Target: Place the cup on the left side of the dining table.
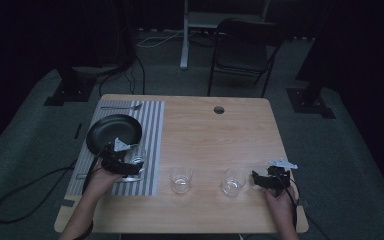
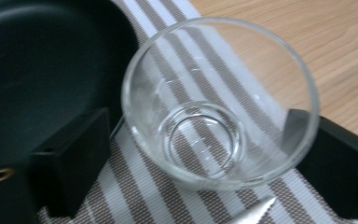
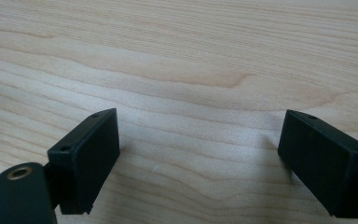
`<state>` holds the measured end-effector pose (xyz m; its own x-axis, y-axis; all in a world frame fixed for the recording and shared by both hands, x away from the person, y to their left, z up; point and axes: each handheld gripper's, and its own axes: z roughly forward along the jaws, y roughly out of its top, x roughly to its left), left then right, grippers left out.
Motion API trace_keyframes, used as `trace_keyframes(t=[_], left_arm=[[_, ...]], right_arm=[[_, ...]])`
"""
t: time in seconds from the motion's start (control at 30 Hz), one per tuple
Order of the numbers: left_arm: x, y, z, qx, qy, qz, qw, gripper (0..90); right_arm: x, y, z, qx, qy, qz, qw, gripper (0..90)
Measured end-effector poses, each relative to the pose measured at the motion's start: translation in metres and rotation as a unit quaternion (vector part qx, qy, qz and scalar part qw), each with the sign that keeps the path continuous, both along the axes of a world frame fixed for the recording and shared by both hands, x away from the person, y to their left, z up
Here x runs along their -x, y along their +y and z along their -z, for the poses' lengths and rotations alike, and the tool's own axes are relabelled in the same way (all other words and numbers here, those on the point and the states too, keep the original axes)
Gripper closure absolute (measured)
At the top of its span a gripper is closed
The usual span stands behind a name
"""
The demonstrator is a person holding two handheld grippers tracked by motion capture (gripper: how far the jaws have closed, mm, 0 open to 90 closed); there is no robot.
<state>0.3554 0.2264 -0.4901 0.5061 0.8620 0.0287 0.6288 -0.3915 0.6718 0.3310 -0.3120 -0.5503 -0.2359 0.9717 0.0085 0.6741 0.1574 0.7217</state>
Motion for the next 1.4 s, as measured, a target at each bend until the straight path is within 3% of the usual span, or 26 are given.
trace_keyframes(t=[0.43,0.57,0.63,0.73,0.93,1.1,1.23,1.4], left_arm=[[0.018,0.013,0.004,-0.010,-0.012,-0.017,0.9997,6.6],[0.023,0.020,0.006,0.000,-0.009,-0.018,0.9998,6.6],[0.027,0.022,0.007,-0.006,-0.017,-0.025,0.9995,6.6],[0.032,0.027,0.007,0.003,-0.021,-0.030,0.9993,6.6],[0.039,0.033,0.009,0.006,-0.019,-0.049,0.9986,6.6],[0.048,0.042,0.013,0.015,-0.034,-0.084,0.9958,6.6],[0.054,0.051,0.018,0.029,-0.035,-0.103,0.9937,6.6],[0.061,0.059,0.022,0.023,-0.041,-0.121,0.9916,6.6]], right_arm=[[0.000,0.000,0.000,0.000,0.000,0.000,1.0000,12.2],[0.000,0.000,0.000,0.000,0.000,0.000,1.0000,12.2],[0.000,0.000,0.000,0.000,0.000,0.000,1.0000,12.1],[0.000,0.000,0.000,0.000,0.000,0.000,1.0000,12.1],[0.000,0.000,0.000,0.000,0.001,0.000,1.0000,12.2],[0.000,0.000,0.000,0.000,0.000,0.000,1.0000,12.2],[0.000,0.000,0.000,0.000,0.000,0.000,1.0000,12.2],[0.000,0.000,0.000,0.000,0.000,0.001,1.0000,12.2]])
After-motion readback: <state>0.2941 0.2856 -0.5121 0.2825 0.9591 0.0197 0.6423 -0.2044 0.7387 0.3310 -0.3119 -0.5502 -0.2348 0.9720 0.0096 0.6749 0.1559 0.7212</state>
